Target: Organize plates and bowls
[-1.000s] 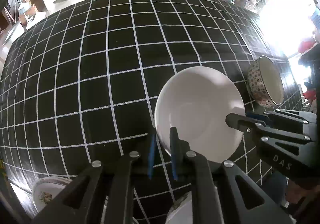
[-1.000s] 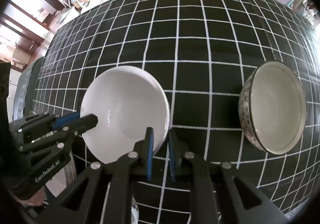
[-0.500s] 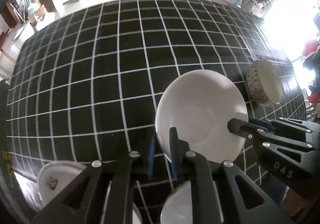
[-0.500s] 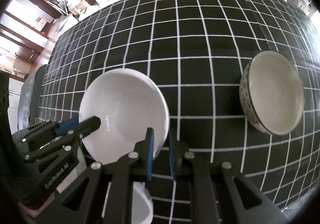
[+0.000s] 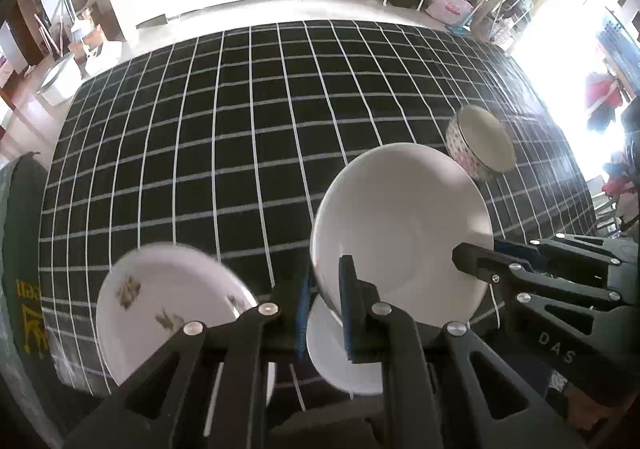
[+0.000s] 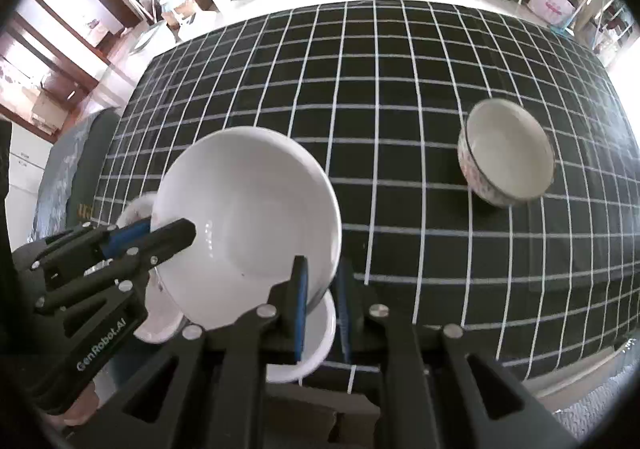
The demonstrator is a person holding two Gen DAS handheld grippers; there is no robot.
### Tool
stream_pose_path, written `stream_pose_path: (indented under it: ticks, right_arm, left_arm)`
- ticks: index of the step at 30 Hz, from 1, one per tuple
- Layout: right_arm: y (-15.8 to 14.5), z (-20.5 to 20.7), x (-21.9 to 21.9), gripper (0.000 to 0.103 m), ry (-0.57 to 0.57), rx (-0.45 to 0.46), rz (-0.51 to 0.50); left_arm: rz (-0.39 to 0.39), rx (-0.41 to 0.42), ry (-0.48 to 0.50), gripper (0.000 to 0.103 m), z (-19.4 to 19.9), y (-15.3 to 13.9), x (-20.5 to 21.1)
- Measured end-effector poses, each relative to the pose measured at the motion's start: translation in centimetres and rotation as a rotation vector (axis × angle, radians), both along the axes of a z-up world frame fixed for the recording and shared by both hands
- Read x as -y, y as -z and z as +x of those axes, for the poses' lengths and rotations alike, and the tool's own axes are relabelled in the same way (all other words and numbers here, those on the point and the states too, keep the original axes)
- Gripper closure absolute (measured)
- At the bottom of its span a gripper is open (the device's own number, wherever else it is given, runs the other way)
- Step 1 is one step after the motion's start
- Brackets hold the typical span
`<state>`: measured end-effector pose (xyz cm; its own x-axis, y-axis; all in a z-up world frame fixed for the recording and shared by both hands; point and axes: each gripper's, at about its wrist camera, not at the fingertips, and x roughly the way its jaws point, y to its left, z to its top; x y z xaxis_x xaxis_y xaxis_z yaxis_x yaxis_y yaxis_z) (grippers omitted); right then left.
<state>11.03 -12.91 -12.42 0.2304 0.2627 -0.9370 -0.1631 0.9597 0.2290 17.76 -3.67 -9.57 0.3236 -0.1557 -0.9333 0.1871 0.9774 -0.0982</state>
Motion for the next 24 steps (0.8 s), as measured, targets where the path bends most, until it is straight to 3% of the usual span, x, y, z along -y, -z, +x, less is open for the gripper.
stream_pose_path:
  ticks: [11,24]
  right_arm:
    - [2.1,-3.7,-1.3,0.085,-0.037,-0.032,-0.059]
    - [4.4,-3.9,-2.1,0.085,-0.044,-0.078,-0.068]
  left_arm:
    - [0.007,-0.04,-0.008,0.091,-4.8,2.5,-1.3]
    - [0.015,-0.077,-0.002,0.091,-5.4,4.1,-1.6]
